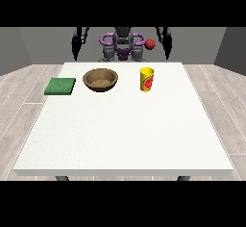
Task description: Pick the cup and pour the ball into the bowl, then pick the bowl and place it on the pad
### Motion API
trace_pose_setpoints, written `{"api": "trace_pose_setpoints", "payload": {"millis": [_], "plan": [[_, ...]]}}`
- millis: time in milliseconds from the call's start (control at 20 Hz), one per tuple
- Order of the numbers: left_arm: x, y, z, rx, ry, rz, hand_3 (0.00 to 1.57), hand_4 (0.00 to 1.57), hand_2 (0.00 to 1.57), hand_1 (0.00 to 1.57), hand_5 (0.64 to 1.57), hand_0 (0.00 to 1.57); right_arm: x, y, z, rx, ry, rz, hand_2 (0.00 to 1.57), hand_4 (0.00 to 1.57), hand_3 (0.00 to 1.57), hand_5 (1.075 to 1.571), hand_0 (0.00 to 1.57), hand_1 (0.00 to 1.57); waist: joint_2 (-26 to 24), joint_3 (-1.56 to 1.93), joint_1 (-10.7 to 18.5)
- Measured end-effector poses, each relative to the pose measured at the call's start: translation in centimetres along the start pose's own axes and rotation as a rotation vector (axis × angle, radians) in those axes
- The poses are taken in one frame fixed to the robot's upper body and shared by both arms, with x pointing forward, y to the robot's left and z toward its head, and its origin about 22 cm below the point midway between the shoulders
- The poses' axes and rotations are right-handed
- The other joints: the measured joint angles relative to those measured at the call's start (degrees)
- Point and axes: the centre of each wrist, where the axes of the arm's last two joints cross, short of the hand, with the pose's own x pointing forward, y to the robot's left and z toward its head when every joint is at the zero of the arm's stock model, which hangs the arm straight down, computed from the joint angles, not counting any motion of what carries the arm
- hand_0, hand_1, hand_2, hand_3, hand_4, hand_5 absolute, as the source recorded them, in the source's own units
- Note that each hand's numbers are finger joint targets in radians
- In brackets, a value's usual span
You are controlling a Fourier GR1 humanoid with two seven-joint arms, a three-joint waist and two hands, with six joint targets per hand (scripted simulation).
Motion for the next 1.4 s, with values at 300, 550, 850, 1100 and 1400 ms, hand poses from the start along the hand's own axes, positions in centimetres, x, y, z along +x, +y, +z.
{"api": "trace_pose_setpoints", "payload": {"millis": [300, 550, 850, 1100, 1400], "plan": [[2.2, 0.7, -0.1, -0.006, -0.028, -0.030, 0.00, 0.00, 0.00, 0.00, 1.524, 0.00, 1.8, -0.8, -0.1, 0.001, -0.005, 0.019, 0.00, 0.00, 0.00, 1.568, 0.00, 0.00, -10.5, -0.53, -0.3], [2.4, -3.2, 2.2, -0.067, -0.055, 0.176, 0.00, 0.00, 0.00, 0.00, 1.521, 0.00, 0.2, -0.7, 1.5, -0.037, 0.009, -0.100, 0.00, 0.00, 0.00, 1.566, 0.00, 0.00, -15.9, -0.78, 1.5], [4.5, -4.7, 2.9, -0.069, -0.176, 0.191, 0.00, 0.00, 0.00, 0.00, 1.453, 0.00, 1.4, -1.0, 1.2, -0.035, -0.077, -0.144, 0.00, 0.00, 0.00, 1.566, 0.00, 0.00, -10.6, -0.88, 0.9], [6.3, -4.5, 0.6, -0.072, -0.290, 0.128, 0.00, 0.00, 0.00, 0.00, 1.358, 0.00, 1.7, 0.0, -0.6, -0.002, -0.163, -0.152, 0.00, 0.00, 0.00, 1.565, 0.00, 0.00, -3.2, -0.90, 0.5], [6.3, -2.7, -3.0, -0.028, -0.399, 0.035, 0.00, 0.00, 0.00, 0.00, 1.254, 0.00, 2.5, -0.6, -3.1, 0.037, -0.276, -0.153, 0.00, 0.00, 0.00, 1.559, 0.00, 0.00, 5.8, -0.91, -1.3]]}}
